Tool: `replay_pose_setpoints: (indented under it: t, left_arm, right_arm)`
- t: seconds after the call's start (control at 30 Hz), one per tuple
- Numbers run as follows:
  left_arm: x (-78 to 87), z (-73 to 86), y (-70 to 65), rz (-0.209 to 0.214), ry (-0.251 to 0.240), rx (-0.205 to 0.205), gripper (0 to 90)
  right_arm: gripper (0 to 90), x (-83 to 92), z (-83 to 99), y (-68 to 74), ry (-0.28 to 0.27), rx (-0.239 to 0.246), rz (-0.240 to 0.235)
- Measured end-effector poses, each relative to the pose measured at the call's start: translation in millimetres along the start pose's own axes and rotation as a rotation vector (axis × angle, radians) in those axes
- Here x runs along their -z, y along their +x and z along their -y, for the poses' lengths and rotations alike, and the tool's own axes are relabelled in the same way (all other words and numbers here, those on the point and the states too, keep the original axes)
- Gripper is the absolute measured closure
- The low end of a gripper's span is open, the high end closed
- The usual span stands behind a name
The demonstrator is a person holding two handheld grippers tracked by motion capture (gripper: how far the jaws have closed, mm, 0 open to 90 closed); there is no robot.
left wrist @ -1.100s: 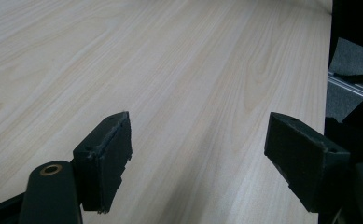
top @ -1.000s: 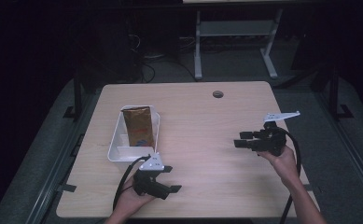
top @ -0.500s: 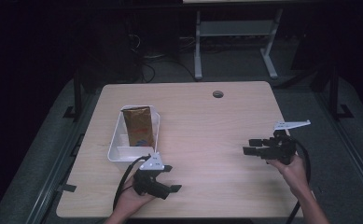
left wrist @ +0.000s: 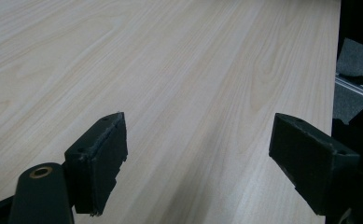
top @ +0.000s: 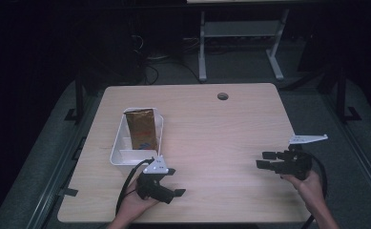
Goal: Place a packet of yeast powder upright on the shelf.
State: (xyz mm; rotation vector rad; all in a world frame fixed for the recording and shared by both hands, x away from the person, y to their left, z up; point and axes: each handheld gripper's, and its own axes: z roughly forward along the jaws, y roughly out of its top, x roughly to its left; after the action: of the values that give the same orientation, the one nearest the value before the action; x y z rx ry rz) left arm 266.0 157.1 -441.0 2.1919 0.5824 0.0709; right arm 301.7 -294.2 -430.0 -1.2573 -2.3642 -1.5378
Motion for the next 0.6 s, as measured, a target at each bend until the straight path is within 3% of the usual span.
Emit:
replay_pose_setpoints:
  t: [0.6]
  left_arm:
    - [-0.9,0.8,0.7,-0.005,0.006,0.002,18.5]
  right_arm:
    - [31.1,3.7,36.0,10.6,0.003,-0.002,0.043]
